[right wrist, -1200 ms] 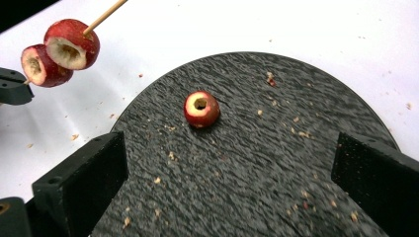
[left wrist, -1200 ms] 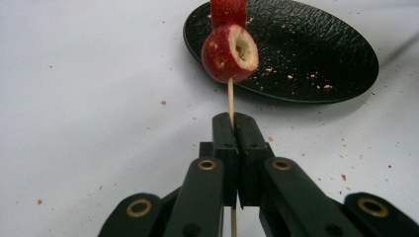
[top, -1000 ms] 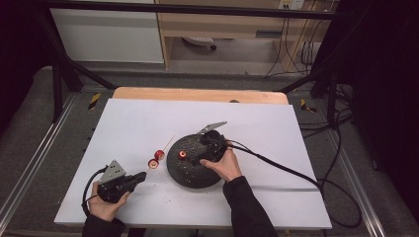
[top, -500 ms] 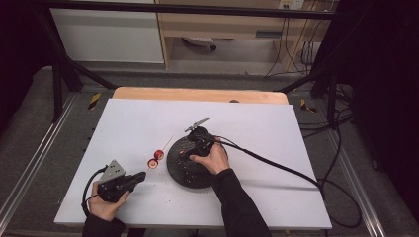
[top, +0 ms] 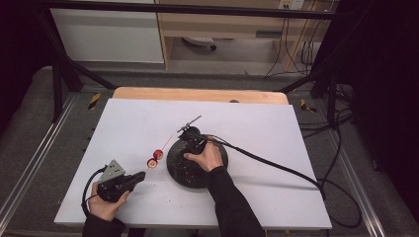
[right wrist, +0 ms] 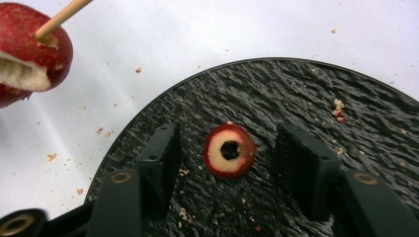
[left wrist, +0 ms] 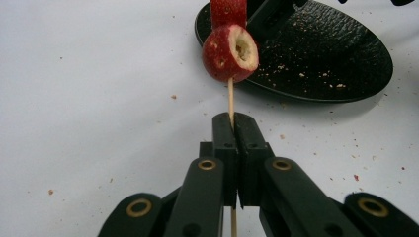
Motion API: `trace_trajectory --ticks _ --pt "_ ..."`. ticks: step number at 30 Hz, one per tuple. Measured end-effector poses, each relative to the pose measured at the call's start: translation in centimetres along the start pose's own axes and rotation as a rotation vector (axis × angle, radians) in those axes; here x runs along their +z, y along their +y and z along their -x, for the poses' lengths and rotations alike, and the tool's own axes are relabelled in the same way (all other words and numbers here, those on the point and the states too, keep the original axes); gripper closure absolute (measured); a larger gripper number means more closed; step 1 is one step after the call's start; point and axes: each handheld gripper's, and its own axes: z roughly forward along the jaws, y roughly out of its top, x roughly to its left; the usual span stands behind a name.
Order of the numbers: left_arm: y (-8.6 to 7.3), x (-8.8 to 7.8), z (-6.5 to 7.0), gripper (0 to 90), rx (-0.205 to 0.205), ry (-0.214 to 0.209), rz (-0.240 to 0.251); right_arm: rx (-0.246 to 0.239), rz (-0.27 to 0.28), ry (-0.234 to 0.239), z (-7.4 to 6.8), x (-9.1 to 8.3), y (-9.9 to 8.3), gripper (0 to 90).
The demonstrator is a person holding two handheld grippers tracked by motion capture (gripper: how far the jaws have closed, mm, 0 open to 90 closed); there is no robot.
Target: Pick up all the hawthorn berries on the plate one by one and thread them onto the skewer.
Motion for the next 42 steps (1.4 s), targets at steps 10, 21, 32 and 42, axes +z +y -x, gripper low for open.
trace_trajectory --ticks 10,21,32,42 --pt "0.0 0.1 0.1 88.5 0.001 -0.004 0.000 0.033 -0.019 0.004 0.4 0.5 0.2 58.1" --pt "0.0 0.1 0.1 88.4 0.001 -0.007 -0.001 0.060 -0.054 0.012 0.6 1.0 0.1 61.9" --pt "0.1 0.1 0.2 88.5 0.007 -0.007 -0.002 0.069 -0.054 0.020 0.7 0.8 0.2 62.7" --pt "0.1 0.1 0.3 88.4 0.009 -0.006 0.002 0.069 -0.031 0.015 0.4 -1.3 0.3 62.8"
